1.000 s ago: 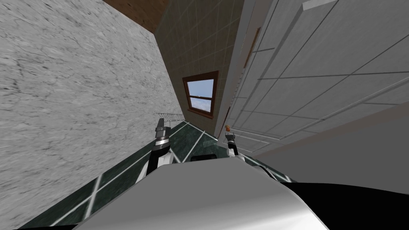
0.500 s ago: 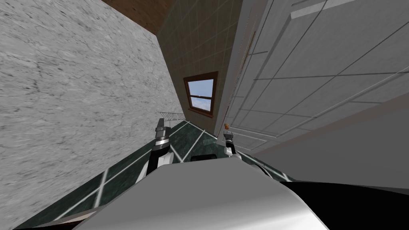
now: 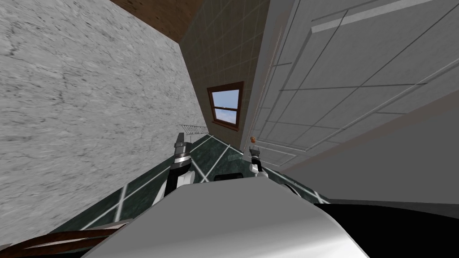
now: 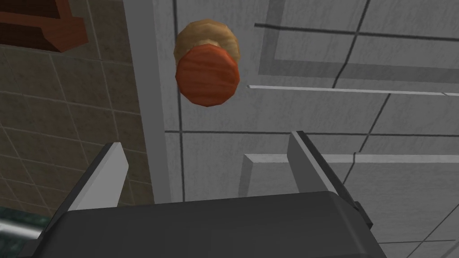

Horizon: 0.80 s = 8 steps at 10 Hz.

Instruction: Pull the door open

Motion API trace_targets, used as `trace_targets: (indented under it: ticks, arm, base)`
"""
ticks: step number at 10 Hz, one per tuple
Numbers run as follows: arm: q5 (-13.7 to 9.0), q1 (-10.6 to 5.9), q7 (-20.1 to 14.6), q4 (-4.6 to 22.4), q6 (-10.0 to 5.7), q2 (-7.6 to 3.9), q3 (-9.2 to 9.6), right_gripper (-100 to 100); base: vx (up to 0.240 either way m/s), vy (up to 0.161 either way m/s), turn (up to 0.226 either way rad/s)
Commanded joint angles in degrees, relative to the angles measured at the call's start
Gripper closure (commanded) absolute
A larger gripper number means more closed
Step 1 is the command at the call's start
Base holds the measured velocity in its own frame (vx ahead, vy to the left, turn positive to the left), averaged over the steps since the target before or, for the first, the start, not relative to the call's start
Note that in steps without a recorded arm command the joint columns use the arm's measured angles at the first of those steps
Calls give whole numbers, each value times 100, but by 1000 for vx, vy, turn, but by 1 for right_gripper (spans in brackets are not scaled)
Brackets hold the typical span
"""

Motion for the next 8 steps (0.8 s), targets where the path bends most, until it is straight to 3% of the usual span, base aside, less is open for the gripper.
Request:
trace_targets:
  ticks: [1, 2, 3, 7, 8]
  arm:
    - [-59, -13, -166, -34, 14, 40, 16, -100]
    - [-109, -24, -292, -68, 25, 80, 28, -100]
    - [-79, -16, -206, -49, 21, 56, 21, -100]
    - [-158, 194, -704, 40, -49, -392, -23, -100]
    - [-168, 220, -763, 51, -58, -448, -29, -100]
  base:
    - [-71, -6, 16]
    - [-77, 3, 12]
    - [-36, 3, 2]
    - [213, -14, 105]
    - [166, -22, 75]
